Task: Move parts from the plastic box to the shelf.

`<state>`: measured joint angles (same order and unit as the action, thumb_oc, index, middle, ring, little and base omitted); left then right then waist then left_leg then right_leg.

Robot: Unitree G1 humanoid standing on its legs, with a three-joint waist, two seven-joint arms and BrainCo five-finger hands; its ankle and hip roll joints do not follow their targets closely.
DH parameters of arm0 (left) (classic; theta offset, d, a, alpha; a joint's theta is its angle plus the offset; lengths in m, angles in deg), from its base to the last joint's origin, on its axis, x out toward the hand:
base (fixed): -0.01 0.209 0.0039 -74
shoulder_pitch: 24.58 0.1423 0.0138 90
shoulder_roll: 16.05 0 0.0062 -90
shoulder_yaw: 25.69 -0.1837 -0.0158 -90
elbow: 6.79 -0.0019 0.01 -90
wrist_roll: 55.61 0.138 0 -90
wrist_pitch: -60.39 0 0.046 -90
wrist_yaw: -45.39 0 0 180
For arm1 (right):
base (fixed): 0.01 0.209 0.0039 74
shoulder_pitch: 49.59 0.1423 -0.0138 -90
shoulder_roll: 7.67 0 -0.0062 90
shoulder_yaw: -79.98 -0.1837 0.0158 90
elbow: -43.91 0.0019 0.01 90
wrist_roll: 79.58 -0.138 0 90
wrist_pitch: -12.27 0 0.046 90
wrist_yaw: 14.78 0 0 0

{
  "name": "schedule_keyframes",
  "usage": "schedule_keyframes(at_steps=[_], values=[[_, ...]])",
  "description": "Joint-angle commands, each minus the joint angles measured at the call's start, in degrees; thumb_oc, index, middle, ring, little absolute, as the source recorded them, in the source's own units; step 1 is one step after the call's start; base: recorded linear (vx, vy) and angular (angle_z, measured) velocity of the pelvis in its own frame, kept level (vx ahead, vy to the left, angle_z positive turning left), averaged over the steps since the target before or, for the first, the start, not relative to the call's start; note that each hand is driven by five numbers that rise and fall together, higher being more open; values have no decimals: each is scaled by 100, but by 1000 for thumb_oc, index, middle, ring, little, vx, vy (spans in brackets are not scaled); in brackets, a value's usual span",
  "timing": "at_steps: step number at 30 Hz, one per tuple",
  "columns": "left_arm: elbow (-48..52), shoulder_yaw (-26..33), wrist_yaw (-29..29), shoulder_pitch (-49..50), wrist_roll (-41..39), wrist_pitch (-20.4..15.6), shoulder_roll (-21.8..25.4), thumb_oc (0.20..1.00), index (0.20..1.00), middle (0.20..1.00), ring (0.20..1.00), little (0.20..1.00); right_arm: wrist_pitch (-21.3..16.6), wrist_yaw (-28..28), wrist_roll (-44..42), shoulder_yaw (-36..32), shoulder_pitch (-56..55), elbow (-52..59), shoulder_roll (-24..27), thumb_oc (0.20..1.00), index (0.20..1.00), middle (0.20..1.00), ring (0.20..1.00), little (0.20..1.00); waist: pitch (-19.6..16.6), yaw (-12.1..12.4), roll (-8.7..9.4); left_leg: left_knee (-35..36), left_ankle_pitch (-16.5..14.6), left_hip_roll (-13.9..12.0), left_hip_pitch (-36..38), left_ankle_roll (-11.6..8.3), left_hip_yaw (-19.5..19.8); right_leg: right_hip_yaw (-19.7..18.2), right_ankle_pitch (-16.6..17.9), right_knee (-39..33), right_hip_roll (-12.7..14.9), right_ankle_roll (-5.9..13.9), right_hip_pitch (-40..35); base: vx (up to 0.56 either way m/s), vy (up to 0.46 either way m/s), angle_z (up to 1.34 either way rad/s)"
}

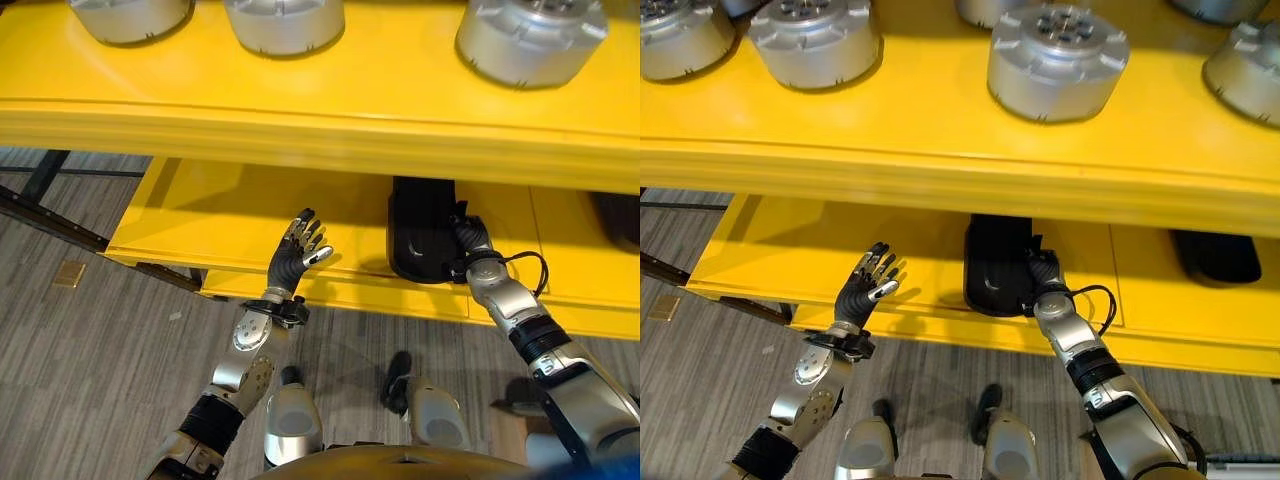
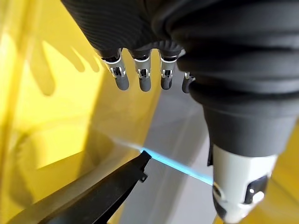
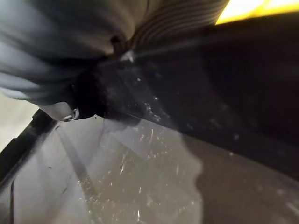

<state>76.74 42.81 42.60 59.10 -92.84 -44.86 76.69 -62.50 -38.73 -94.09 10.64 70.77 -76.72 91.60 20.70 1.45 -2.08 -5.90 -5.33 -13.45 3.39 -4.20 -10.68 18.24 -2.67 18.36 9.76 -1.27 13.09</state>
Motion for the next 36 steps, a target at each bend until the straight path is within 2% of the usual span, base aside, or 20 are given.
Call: schedule_keyframes(at_steps=[1,5,7,9,11,12,14,20,22,26,31,36], values=[[259,-50,59,129,201,-214,163,1000,1000,1000,1000,1000,-207,-115,-89,-108,233,183,-22,200,200,200,200,200,-319,48,161,-70,498,101,-134,114,-136,-352,-372,-39,87,291,-823,46,157,2],[320,-189,-115,2,80,-188,251,1000,1000,1000,1000,1000,-74,21,26,-245,426,41,52,200,200,200,200,200,-225,-21,97,-122,245,186,-79,160,-286,-390,-267,-37,172,423,-712,-84,134,-4],[314,-190,-119,-6,63,-194,251,1000,1000,1000,1000,1000,-57,42,19,-252,446,35,61,200,200,200,200,200,-214,-21,97,-142,230,191,-85,162,-292,-395,-266,-29,178,429,-701,-145,60,-1],[438,-196,-189,-197,-26,-275,276,1000,1000,1000,1000,1000,-64,179,-118,-389,854,-142,243,200,200,200,200,200,99,25,137,-667,-4,169,-444,232,-449,-360,-315,273,280,455,-394,-424,47,-1],[488,-232,-211,-308,25,-340,287,1000,1000,1000,1000,1000,-122,248,-135,-436,1068,-259,347,200,200,200,200,200,247,42,145,-963,-92,158,-648,254,-508,-348,-356,469,311,449,-243,-299,17,-3],[539,-275,-216,-437,99,-386,299,1000,1000,1000,1000,1000,-158,292,-258,-487,1298,-406,442,200,200,200,200,200,391,61,146,-1314,-292,139,-834,243,-511,-384,-503,771,373,496,-94,-309,16,-6],[587,-348,-341,-678,213,-342,316,1000,1000,1000,1000,1000,-97,385,-391,-515,1809,-736,675,200,200,200,200,200,572,113,193,-1884,-486,-18,-1200,295,-629,-363,-682,1355,549,476,243,-292,-1,-16],[608,-451,-520,-887,273,-232,366,1000,1000,1000,1000,1000,-13,362,-556,-417,2430,-1248,971,200,200,200,200,200,752,193,258,-2701,-860,-174,-1647,374,-572,-435,-958,2060,658,420,576,-67,-40,-14],[610,-483,-546,-895,294,-184,440,1000,1000,1000,1000,1000,59,410,-687,-332,2684,-1514,1208,200,200,200,200,200,807,241,322,-3035,-1012,-206,-1826,400,-499,-449,-1037,2301,659,394,677,11,-78,-8],[658,-529,-581,-901,290,-109,583,1000,1000,1000,1000,1000,62,451,-594,-110,3161,-1950,1528,200,200,200,200,200,905,324,402,-3364,-1125,-238,-2075,409,-379,-471,-1081,2496,599,364,823,28,-132,-4],[779,-559,-424,-701,270,-57,858,1000,1000,1000,1000,1000,189,529,-529,413,3855,-2376,2055,200,200,200,200,200,910,447,523,-3515,-1096,-272,-2410,383,-262,-487,-1100,2605,479,325,1077,29,-168,-1],[902,-649,-236,-496,197,87,1136,1000,1000,1000,1000,1000,132,802,196,980,4555,-2858,2395,200,200,200,200,200,910,573,612,-3724,-1105,-331,-2515,357,-144,-442,-1174,2784,398,236,1115,133,-176,2]])
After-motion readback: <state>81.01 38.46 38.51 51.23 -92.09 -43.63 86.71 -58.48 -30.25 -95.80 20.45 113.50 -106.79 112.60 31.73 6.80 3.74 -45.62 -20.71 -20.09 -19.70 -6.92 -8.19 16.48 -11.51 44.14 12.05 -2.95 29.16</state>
